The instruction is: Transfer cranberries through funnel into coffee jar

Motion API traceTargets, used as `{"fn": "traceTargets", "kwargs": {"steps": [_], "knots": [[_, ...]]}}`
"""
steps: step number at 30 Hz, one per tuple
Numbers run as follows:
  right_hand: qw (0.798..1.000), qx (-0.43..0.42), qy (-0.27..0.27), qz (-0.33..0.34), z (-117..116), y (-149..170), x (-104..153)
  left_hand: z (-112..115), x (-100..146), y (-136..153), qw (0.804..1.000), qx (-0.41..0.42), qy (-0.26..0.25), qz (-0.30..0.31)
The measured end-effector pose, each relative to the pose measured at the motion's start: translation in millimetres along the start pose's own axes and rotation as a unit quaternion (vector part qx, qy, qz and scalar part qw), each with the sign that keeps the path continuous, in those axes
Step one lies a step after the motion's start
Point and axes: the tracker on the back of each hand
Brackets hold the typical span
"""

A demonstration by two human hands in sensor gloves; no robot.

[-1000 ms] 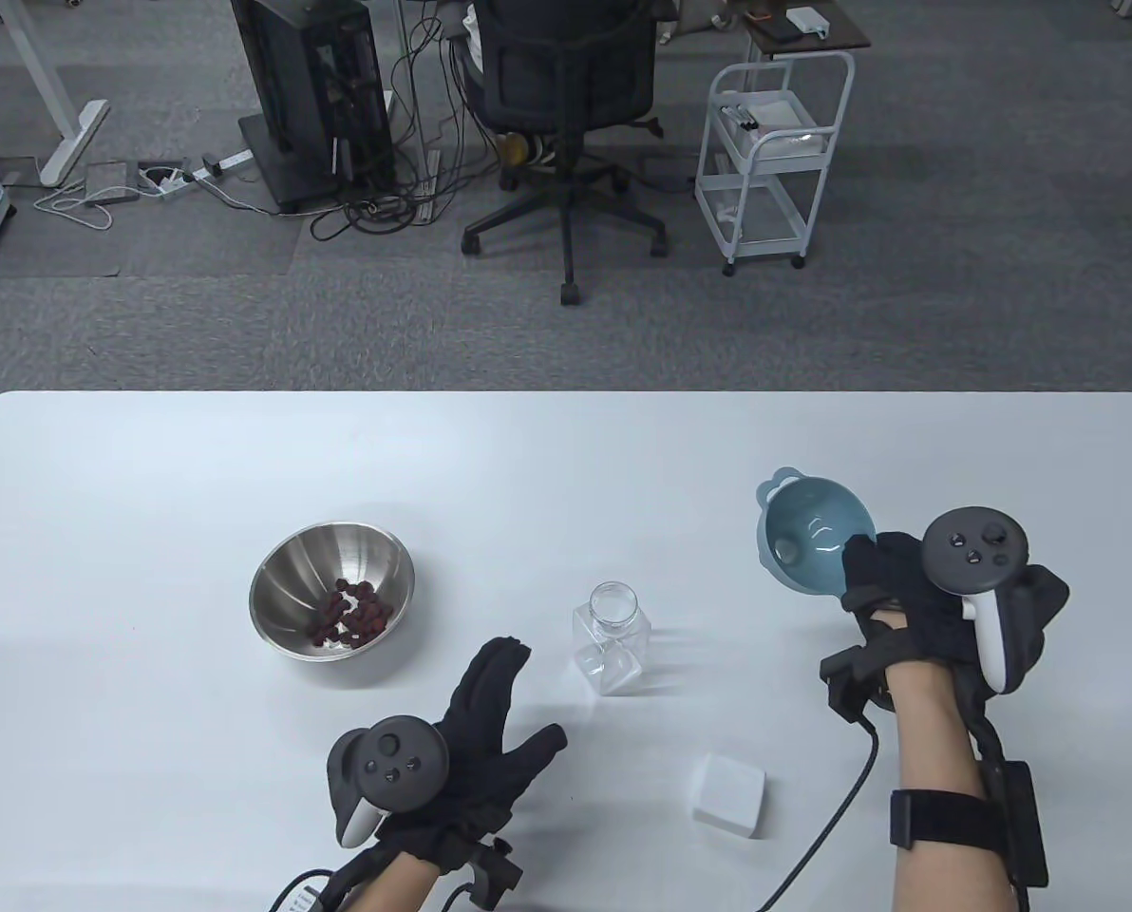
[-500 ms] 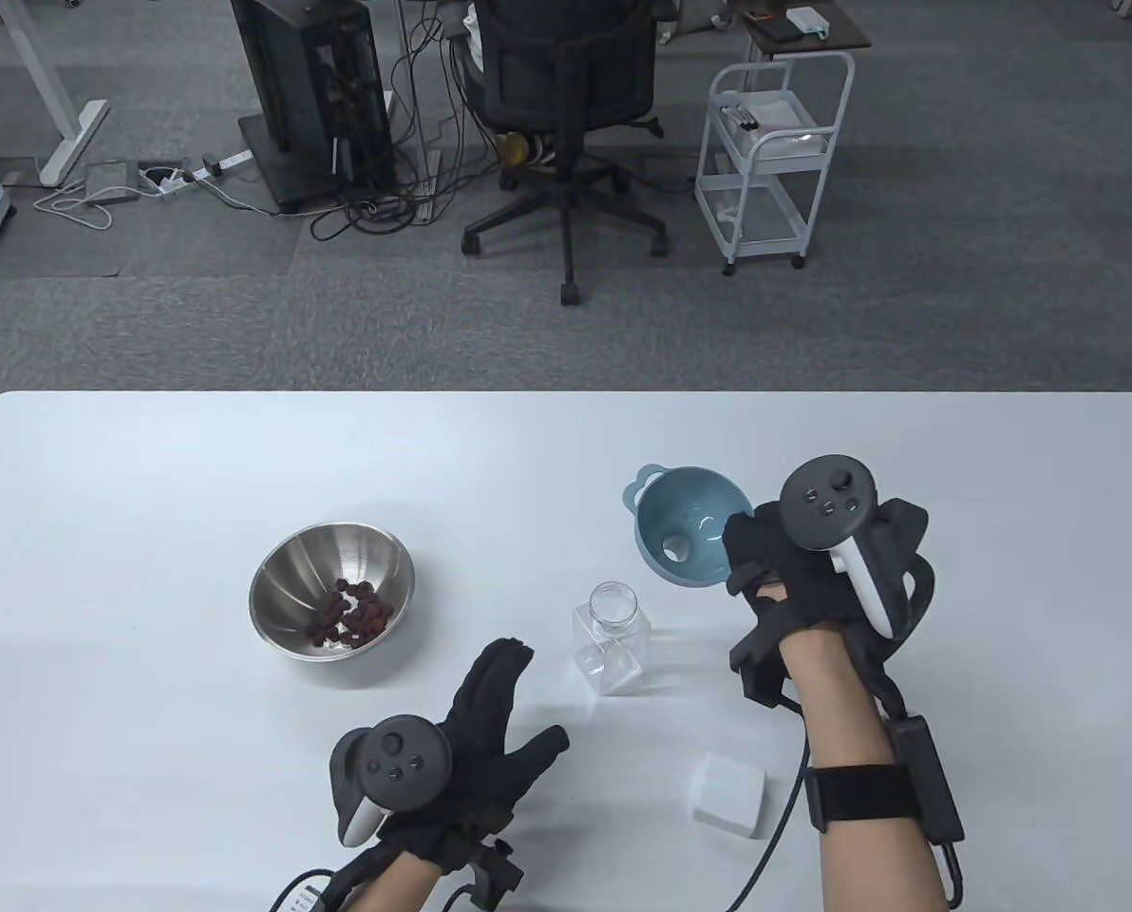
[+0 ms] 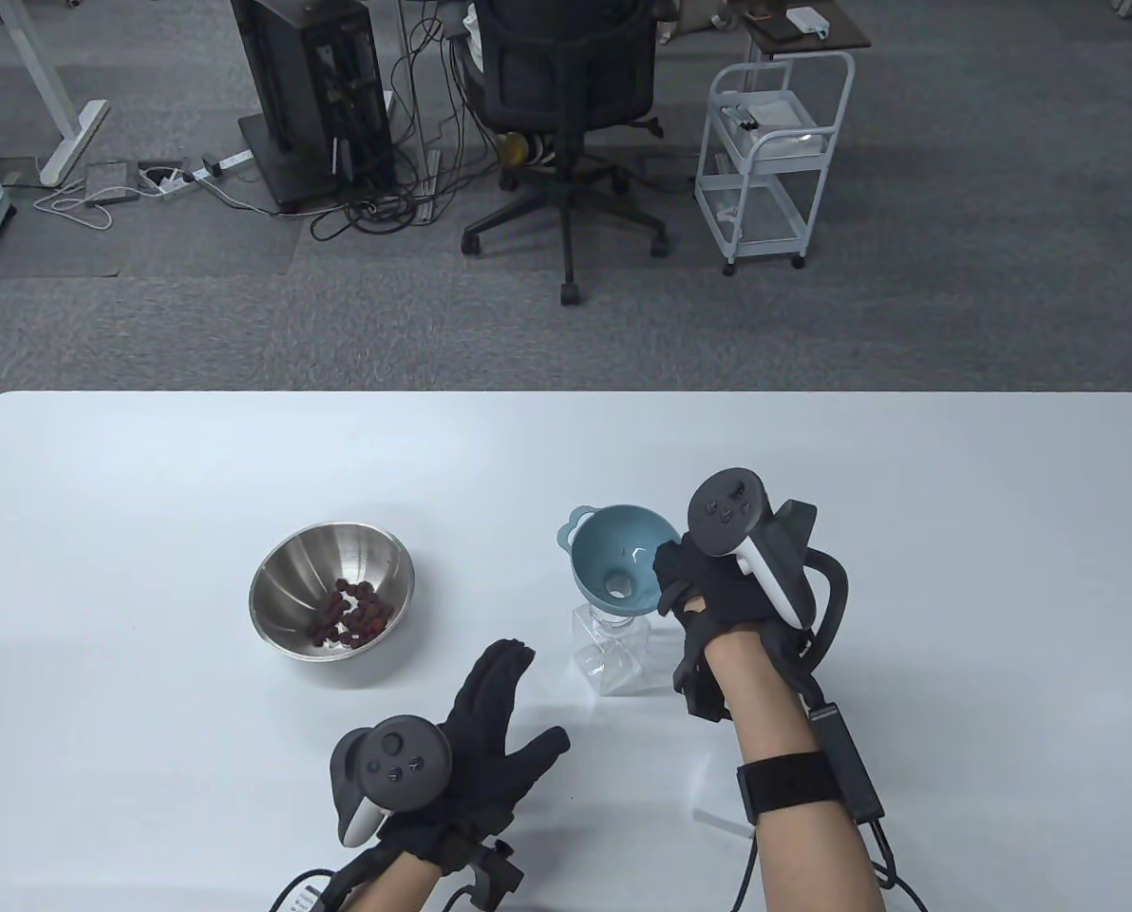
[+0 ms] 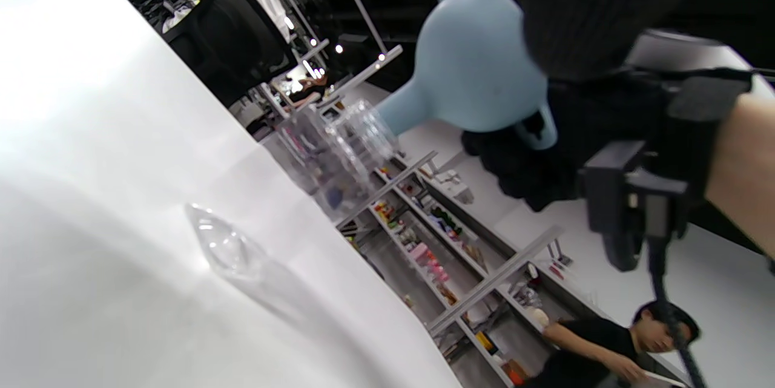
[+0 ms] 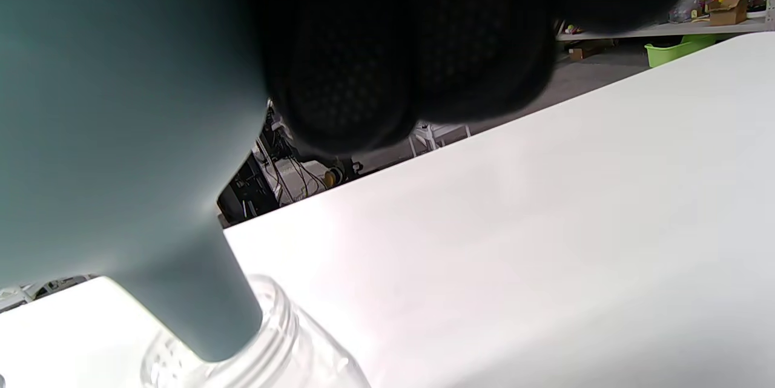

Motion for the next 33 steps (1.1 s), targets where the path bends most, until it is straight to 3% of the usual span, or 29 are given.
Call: {"fn": "traceTargets", "kwargs": {"steps": [9,19,28,33], "knots": [[1.000,0.012,-0.018,-0.007,-23.6,-1.0,-2.5,0.3,0.0,0.6,1.000,0.001,0.001,-0.001],[0.999,0.014,-0.027,-0.011,-29.5,2.4,-2.4,0.2,0.3,1.5,1.000,0.010,0.001,-0.003],[0.999,-0.034,-0.014,0.019,-10.2,17.4,7.7,-14.3,0.7,5.0,0.999,0.031,-0.014,-0.004],[0.991,-0.103,0.000,0.082,9.3,33.6,25.3,-49.2,2.0,10.0,0.997,-0.004,-0.051,-0.056]]}}
Point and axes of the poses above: the tracker on the back of each hand, its own y axis roughly to the little-finger side, its own x axis roughly from the fingertips to the wrist, z = x × y, and after that the axes turned 13 degrees about y, right-handed
